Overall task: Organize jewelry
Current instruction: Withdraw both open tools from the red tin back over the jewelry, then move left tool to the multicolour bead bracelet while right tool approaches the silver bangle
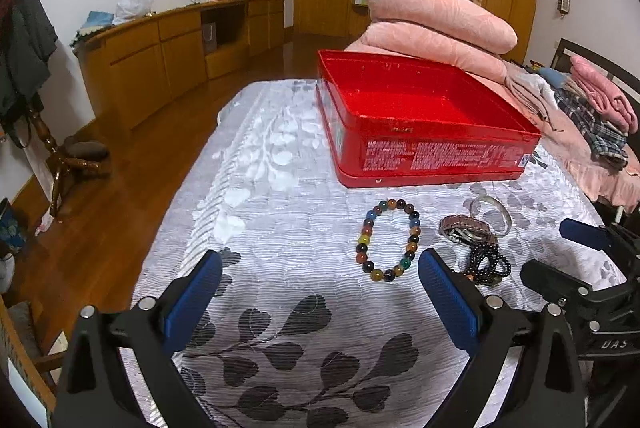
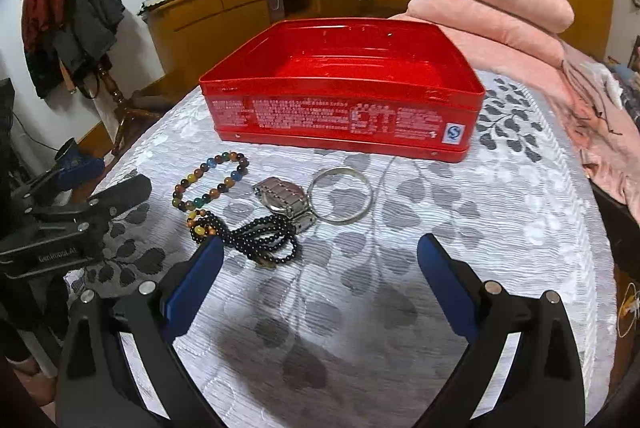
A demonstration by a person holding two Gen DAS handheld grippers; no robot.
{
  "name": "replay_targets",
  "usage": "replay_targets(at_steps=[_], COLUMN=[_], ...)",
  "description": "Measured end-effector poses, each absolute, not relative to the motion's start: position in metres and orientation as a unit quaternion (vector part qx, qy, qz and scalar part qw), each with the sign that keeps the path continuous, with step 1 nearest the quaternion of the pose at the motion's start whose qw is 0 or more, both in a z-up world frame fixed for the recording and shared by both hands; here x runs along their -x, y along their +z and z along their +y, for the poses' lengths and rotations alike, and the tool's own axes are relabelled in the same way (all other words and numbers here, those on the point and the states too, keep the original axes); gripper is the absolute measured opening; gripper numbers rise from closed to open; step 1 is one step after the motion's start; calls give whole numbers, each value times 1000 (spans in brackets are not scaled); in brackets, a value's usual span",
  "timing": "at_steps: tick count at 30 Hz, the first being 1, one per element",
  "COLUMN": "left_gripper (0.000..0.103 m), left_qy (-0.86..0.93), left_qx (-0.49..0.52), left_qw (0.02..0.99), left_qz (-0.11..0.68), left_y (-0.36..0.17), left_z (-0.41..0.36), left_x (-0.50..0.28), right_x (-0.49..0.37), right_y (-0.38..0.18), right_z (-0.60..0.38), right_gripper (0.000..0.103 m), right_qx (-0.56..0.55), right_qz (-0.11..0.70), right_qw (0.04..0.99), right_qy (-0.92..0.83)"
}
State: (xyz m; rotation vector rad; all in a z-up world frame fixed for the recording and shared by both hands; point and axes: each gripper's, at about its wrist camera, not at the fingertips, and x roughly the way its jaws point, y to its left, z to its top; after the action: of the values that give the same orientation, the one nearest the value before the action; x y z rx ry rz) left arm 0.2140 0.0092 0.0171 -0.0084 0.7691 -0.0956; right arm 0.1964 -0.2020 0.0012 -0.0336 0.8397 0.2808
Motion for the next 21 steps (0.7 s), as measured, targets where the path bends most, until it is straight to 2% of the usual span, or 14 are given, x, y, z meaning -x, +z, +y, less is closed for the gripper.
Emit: replay_targets(at_steps=[3, 5, 11, 21], left_gripper=[96, 96, 96, 96], left_qy=[-49, -51, -56, -81], left_qx=[5, 6, 3, -7], left_qw=[925, 925, 922, 911], left_qz=[377, 378, 382, 405], left_y=[15, 15, 12, 2], left_z=[9, 9, 6, -12], left_x=[-217, -218, -226, -245], right_x=[-204, -209, -219, -227], right_y=[-1, -3, -6, -19], right_z=[-200, -204, -213, -215], right_gripper=[88, 80, 71, 69], right_qx=[14, 6, 6, 11], right_qz=[414, 420, 429, 449], right_qw=[900, 898, 895, 885], right_qy=[136, 135, 121, 120])
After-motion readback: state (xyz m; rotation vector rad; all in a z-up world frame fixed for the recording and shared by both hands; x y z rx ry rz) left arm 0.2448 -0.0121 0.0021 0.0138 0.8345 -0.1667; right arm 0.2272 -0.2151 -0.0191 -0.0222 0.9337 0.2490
